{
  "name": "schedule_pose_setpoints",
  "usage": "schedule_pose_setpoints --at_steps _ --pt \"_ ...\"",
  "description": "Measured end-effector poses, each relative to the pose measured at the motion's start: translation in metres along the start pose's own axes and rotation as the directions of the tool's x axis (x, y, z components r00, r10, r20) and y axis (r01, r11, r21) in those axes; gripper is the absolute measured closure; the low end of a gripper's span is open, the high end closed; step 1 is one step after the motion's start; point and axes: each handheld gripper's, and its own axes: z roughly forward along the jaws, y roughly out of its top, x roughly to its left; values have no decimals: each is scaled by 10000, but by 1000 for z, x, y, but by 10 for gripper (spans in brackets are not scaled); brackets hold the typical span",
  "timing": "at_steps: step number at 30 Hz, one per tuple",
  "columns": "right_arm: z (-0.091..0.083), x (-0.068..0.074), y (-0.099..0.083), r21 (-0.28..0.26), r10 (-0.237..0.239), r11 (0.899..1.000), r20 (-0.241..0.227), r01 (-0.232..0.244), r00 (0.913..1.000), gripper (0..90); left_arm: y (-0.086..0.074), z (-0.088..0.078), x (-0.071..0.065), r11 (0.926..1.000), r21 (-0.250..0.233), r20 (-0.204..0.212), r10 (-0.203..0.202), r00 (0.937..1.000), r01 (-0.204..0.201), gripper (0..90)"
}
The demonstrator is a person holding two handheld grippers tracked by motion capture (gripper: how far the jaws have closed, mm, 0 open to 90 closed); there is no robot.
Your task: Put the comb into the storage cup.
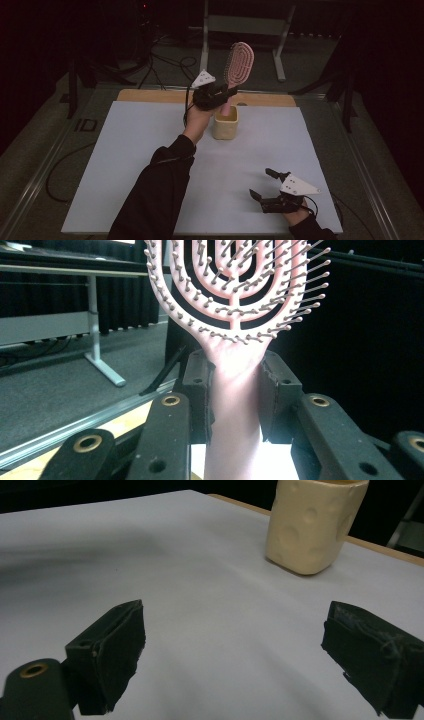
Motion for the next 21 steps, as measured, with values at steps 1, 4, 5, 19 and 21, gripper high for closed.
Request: schedule_pose_setpoints --at_steps 1,4,5,19,21 --pt "0 0 0 10 -28 10000 -6 28 10000 100 -1 0 1 10000 -55 51 22 10000 -22 702" --pt "0 0 0 -2 -11 10000 -16 11 10000 100 -3 1 2 9996 -255 94 103 9999 -100 702" --pt "0 0 0 -8 -8 10000 -18 8 10000 100 -3 2 2 9995 -257 55 186 9998 -184 702" --pt "-1 0 0 -10 48 10000 -76 -48 10000 100 -27 11 13 9979 -317 -101 559 9984 -562 701" --pt "-1 -1 0 -38 41 10000 -72 -41 10000 100 -30 12 14 9977 -283 -183 607 9980 -612 701"
